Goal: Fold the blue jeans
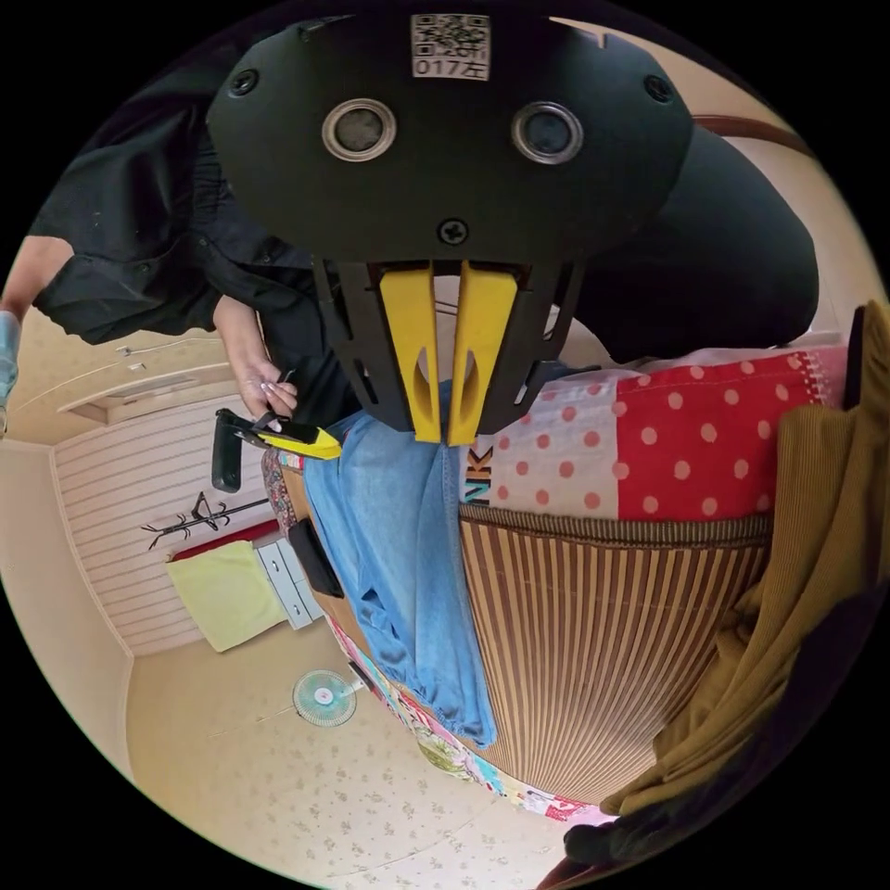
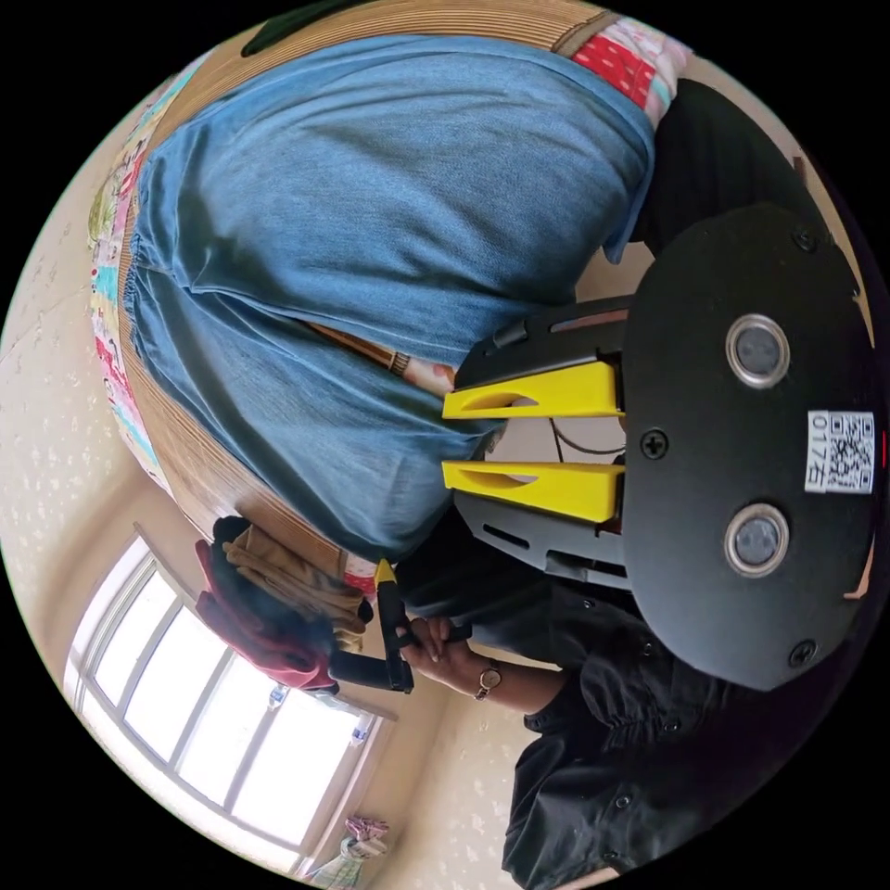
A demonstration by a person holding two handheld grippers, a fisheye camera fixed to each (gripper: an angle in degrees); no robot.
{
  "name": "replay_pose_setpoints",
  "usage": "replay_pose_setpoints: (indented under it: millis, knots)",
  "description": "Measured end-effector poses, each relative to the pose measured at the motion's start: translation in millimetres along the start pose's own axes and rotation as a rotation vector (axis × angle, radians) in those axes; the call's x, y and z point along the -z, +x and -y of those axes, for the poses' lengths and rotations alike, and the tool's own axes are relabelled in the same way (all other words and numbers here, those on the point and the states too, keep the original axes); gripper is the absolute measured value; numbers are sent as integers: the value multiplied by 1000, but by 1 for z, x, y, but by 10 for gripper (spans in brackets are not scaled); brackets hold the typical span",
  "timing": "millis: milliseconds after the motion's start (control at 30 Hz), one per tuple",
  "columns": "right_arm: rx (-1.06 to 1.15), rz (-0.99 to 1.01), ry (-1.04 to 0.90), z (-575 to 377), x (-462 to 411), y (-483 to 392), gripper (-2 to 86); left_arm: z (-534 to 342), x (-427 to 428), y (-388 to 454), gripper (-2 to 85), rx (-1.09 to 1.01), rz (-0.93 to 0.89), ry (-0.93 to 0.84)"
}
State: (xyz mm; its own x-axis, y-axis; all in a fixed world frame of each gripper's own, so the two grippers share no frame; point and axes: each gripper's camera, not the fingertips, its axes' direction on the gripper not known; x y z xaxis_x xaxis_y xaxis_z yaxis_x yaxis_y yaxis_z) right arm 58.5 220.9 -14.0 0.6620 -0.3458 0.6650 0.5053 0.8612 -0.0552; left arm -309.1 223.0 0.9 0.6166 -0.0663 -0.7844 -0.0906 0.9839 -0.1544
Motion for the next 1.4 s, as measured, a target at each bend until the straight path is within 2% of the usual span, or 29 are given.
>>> replay_pose_setpoints:
  millis: [67,167,267,333,400,467,533,700,767,867,1000,1100,1167,1300,1400]
  knots:
    - [-18,-35,0,0,-2,2,46,0,-1,-2,-7,11,-11,2]
    - [-3,58,-39,6,6,8,25,4,3,1,-7,2,-27,3]
    - [69,249,24,4,40,13,17,8,21,13,-8,-51,-155,21]
    - [76,490,155,-4,72,30,14,6,42,24,-8,-110,-267,101]
    - [4,654,223,-12,79,56,12,5,51,26,-8,-112,-232,132]
    - [-82,578,183,-17,69,75,11,9,44,23,-8,-91,-95,60]
    - [-144,390,9,-17,43,85,10,16,22,14,-7,-47,-69,-69]
    - [1,445,42,-23,41,58,9,10,19,38,-7,-126,21,-48]
    - [-20,423,22,-25,39,60,9,7,14,34,-7,-87,78,-73]
    - [-84,303,-103,-26,22,68,10,0,-3,21,-4,16,70,-118]
    - [-17,273,-127,-34,34,55,12,-18,-4,36,26,61,258,-74]
    - [10,314,-37,-48,69,54,17,-27,-1,63,51,1,215,13]
    - [-24,257,43,-60,97,63,19,-27,-7,88,52,-76,157,47]
    - [-190,-8,203,-89,153,95,23,-17,-52,159,54,-245,55,111]
    - [-255,-175,177,-99,163,106,29,-8,-112,211,59,-336,4,66]
